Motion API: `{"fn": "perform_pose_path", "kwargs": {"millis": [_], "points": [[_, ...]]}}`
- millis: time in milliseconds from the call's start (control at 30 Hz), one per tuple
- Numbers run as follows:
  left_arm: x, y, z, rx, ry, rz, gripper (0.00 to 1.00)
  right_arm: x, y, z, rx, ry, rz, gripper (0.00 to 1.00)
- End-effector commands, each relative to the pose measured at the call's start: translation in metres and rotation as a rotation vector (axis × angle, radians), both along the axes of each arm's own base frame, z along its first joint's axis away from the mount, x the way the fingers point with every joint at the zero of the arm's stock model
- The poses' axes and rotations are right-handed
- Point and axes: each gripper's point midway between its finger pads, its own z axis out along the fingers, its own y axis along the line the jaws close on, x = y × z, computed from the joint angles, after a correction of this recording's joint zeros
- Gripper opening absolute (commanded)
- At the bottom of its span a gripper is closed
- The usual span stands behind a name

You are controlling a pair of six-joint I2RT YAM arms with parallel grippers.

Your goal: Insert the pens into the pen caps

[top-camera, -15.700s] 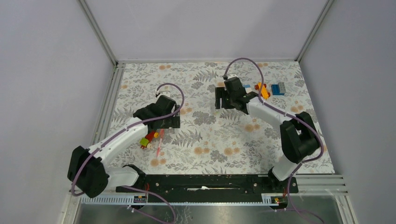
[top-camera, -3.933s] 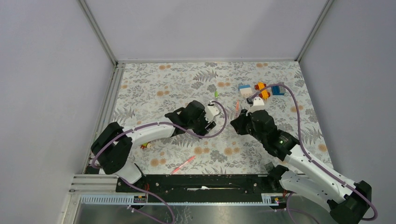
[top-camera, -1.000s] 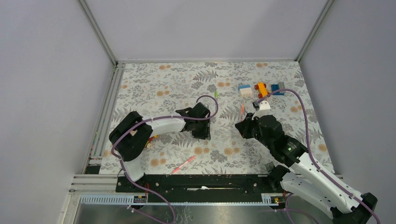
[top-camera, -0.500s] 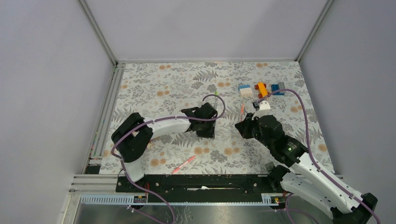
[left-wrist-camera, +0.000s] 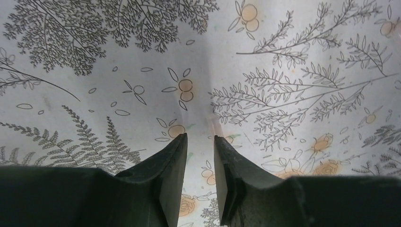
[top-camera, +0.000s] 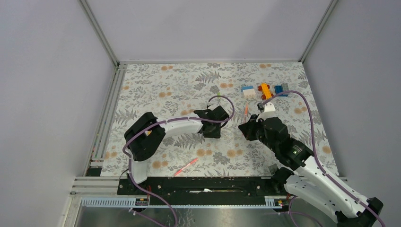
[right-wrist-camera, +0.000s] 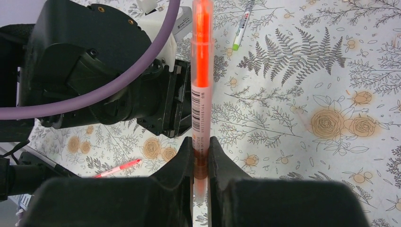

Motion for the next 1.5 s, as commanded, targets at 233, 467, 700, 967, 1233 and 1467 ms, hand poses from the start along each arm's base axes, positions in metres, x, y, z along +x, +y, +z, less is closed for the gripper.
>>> {"fn": "perform_pose_path", "kwargs": {"millis": [233,467,700,967,1233,1467], "points": [[0.015,-0.017,-0.002,-0.018,-0.07,0.062,0.32,0.002,0.0,0.014,0.026,-0.037,0.0,0.0],[0.013,-0.024,0.022,-0.085,-0.12,0.09,0.38,0.001,-0.002,0.019,0.034,-0.045,-0.004,0.0],[0.012,-0.047,0.044,-0.184,-0.162,0.116,0.45,0.002,-0.015,0.043,0.036,-0.105,-0.055,0.0],[0.022,-0.085,0.042,-0.21,-0.16,0.106,0.48,0.0,-0.024,0.057,0.047,-0.137,-0.084,0.0],[0.041,-0.112,0.03,-0.177,-0.204,0.109,0.49,-0.004,-0.031,0.06,0.055,-0.15,-0.098,0.0],[0.056,-0.129,0.01,-0.111,-0.238,0.084,0.46,-0.006,-0.031,0.057,0.06,-0.149,-0.094,0.0]]}}
